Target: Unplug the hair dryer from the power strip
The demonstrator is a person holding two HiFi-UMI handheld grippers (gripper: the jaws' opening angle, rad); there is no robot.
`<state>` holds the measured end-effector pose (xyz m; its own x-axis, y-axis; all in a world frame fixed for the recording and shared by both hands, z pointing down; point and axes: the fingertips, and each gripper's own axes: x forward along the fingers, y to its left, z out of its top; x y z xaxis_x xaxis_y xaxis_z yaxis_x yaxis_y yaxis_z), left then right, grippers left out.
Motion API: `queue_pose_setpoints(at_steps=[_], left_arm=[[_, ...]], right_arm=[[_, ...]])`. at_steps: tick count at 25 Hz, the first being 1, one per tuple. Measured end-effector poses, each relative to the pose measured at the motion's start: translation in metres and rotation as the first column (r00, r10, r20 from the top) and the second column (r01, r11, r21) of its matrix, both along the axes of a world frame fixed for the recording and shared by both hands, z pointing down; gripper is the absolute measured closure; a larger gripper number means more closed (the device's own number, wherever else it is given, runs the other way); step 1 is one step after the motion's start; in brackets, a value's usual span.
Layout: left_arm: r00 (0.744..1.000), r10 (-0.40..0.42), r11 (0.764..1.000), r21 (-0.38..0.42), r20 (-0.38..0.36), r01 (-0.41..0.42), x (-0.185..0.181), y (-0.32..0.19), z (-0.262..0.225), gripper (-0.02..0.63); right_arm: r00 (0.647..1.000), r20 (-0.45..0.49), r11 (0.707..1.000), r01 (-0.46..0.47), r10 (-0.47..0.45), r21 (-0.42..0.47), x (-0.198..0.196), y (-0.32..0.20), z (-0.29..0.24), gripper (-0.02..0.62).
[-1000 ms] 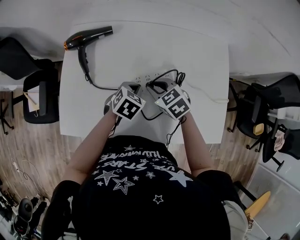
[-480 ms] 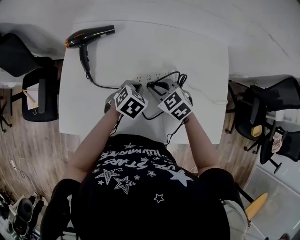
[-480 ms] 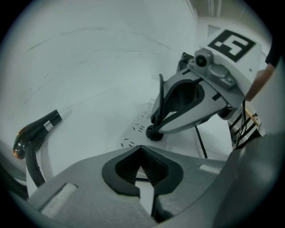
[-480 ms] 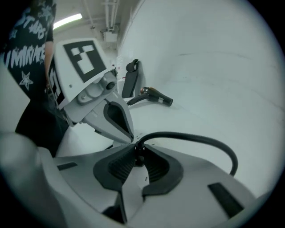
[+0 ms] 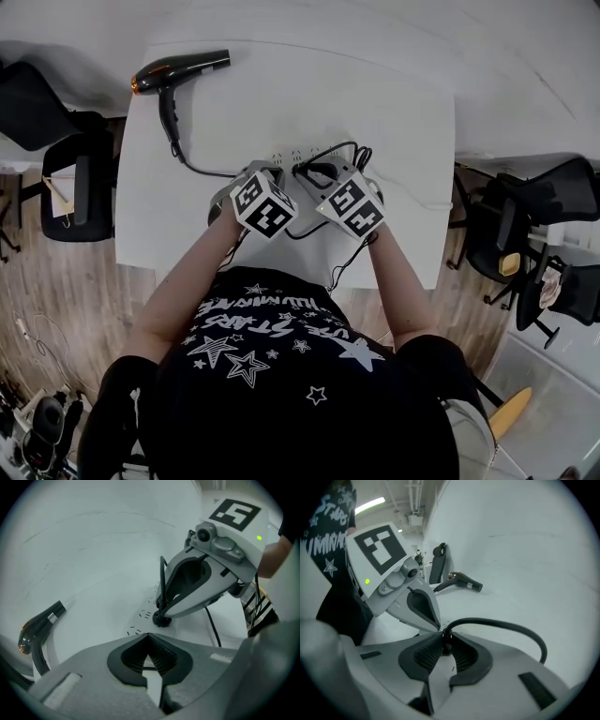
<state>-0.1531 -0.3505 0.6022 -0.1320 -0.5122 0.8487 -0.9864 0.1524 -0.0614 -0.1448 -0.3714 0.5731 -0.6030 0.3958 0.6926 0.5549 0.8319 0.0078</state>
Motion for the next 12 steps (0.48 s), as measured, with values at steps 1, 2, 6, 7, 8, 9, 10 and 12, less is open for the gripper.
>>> queue_pose_setpoints(at_steps=[1, 2, 6, 7, 8, 9, 10, 12], left_arm=[[1.000, 0.001, 1.000, -0.005, -0.009, -0.001, 0.0002, -0.0003, 0.0005, 0.598], [1.000, -0.001, 1.000, -0.008, -0.019, 0.001, 0.0003, -0.0006, 0.0008, 0.598], [0.999, 0.001, 1.000, -0.012, -0.043, -0.002, -0.0005, -0.0017, -0.0003, 0.598], [0.999, 0.000, 1.000, -0.012, -0.047, -0.001, -0.0006, -0.0012, -0.0006, 0.598], [0.999, -0.001, 1.000, -0.012, -0.048, 0.000, -0.0004, -0.0007, -0.0005, 0.598], [0.999, 0.000, 1.000, -0.013, -0.045, 0.000, 0.0000, -0.0004, -0.0003, 0.598], [0.999, 0.002, 1.000, -0.014, -0.041, -0.003, 0.0004, -0.0006, 0.0000, 0.598], [0.999, 0.009, 1.000, -0.018, -0.032, -0.009, 0.0009, -0.0009, 0.0003, 0.598]], right_arm=[[0.999, -0.006, 0.998, -0.045, 0.045, -0.044, -0.0011, -0.0015, -0.0005, 0.528], [0.997, -0.006, 0.995, -0.077, 0.077, -0.062, -0.0018, -0.0023, -0.0010, 0.528], [0.999, 0.036, 0.997, -0.025, 0.022, 0.069, -0.0018, 0.0010, -0.0011, 0.528], [0.999, 0.035, 0.997, -0.011, 0.009, 0.079, -0.0017, 0.0016, -0.0007, 0.528], [1.000, 0.027, 0.997, -0.007, 0.005, 0.073, -0.0014, 0.0017, 0.0001, 0.526], [1.000, 0.015, 0.998, -0.008, 0.007, 0.062, -0.0010, 0.0016, 0.0010, 0.523], [1.000, 0.004, 0.998, -0.009, 0.009, 0.055, -0.0007, 0.0013, 0.0020, 0.520], [1.000, -0.009, 0.998, -0.014, 0.014, 0.053, -0.0012, 0.0010, 0.0040, 0.514]])
